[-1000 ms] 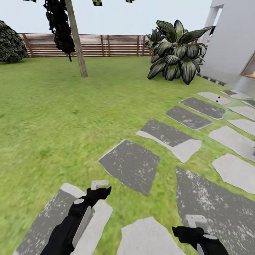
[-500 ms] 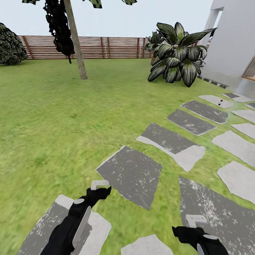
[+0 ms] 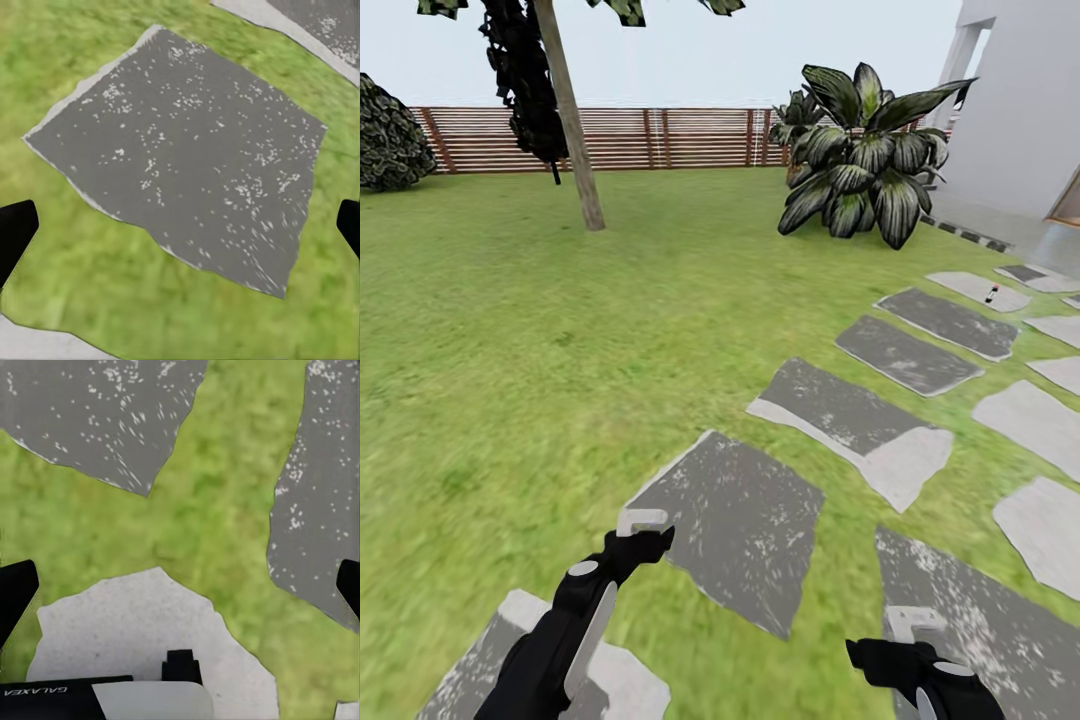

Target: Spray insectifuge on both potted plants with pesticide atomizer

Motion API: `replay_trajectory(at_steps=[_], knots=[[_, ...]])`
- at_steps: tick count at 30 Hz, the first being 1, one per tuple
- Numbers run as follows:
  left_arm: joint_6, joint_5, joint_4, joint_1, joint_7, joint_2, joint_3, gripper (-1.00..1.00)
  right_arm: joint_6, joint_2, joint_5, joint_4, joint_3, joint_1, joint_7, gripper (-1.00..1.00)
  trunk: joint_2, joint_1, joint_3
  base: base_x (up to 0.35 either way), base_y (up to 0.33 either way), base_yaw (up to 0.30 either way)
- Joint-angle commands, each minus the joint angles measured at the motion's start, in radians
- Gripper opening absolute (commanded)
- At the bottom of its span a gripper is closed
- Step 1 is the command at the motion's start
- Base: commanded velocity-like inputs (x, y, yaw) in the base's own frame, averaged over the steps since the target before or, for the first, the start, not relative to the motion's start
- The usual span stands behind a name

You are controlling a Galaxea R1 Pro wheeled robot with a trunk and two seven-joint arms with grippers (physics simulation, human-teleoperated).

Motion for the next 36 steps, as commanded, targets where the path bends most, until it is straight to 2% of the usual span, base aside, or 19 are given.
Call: replay_trajectory(at_steps=[1,36], knots=[[0.006,0.009,-0.001,0.0,0.0,0.0,0.0,1.0,0.004,0.0,0.0,-0.001,0.0,0.0,0.001,1.0,0.0,0.003,-0.001,0.34,0.0,0.0],[0.006,0.009,-0.001,0.0,0.0,0.0,0.0,1.0,0.004,-0.001,0.001,-0.001,0.0,0.0,0.001,1.0,0.0,0.003,-0.001,0.34,0.0,0.0]])
